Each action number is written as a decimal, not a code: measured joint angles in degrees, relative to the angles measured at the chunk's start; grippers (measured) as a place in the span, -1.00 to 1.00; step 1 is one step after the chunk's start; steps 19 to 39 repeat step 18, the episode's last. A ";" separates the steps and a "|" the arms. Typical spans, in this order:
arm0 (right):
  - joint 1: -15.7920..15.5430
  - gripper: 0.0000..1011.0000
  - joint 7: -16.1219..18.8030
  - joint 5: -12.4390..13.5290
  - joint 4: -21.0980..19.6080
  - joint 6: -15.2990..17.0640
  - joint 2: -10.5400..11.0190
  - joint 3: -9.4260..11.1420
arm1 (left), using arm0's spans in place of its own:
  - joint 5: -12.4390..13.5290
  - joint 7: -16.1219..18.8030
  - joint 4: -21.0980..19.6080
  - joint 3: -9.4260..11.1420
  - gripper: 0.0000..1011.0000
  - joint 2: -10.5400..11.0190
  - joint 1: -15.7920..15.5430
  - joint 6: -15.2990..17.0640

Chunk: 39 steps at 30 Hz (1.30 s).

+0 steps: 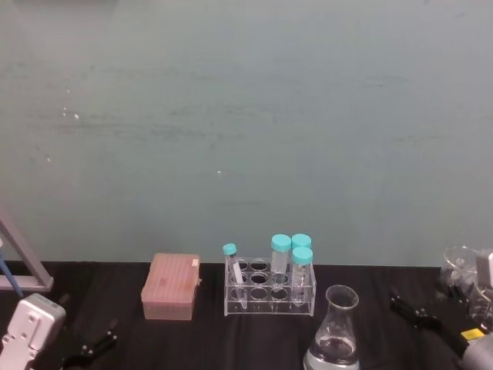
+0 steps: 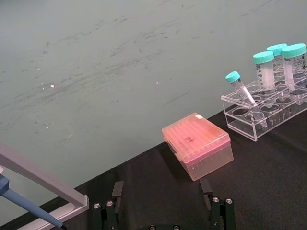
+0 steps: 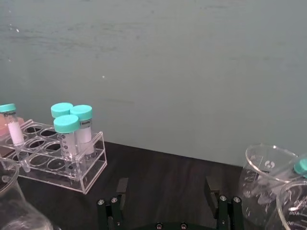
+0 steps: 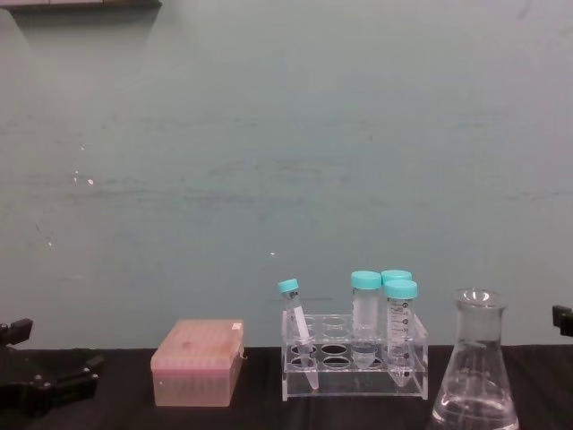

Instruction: Pick up the beaker with the right gripper, shake it three times, and then put it down.

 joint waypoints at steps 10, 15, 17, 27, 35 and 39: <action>-0.47 0.98 1.25 0.93 -0.31 0.20 -0.27 0.79 | 0.00 0.00 0.00 0.00 0.98 0.00 0.00 0.00; -0.39 0.98 1.20 0.87 -0.31 0.13 -0.23 0.65 | 0.00 0.00 0.00 0.00 0.98 0.00 0.00 0.00; -0.36 0.98 1.17 0.85 -0.31 0.11 -0.22 0.60 | 0.00 0.00 0.00 0.00 0.98 0.00 0.00 0.00; -0.34 0.98 1.15 0.84 -0.31 0.10 -0.21 0.57 | 0.00 0.00 0.00 0.00 0.98 0.00 0.00 0.00; -0.34 0.98 1.15 0.84 -0.31 0.10 -0.21 0.57 | 0.00 0.00 0.00 0.00 0.98 0.00 0.00 0.00; -0.34 0.98 1.15 0.84 -0.31 0.10 -0.21 0.57 | 0.00 0.00 0.00 0.00 0.98 0.00 0.00 0.00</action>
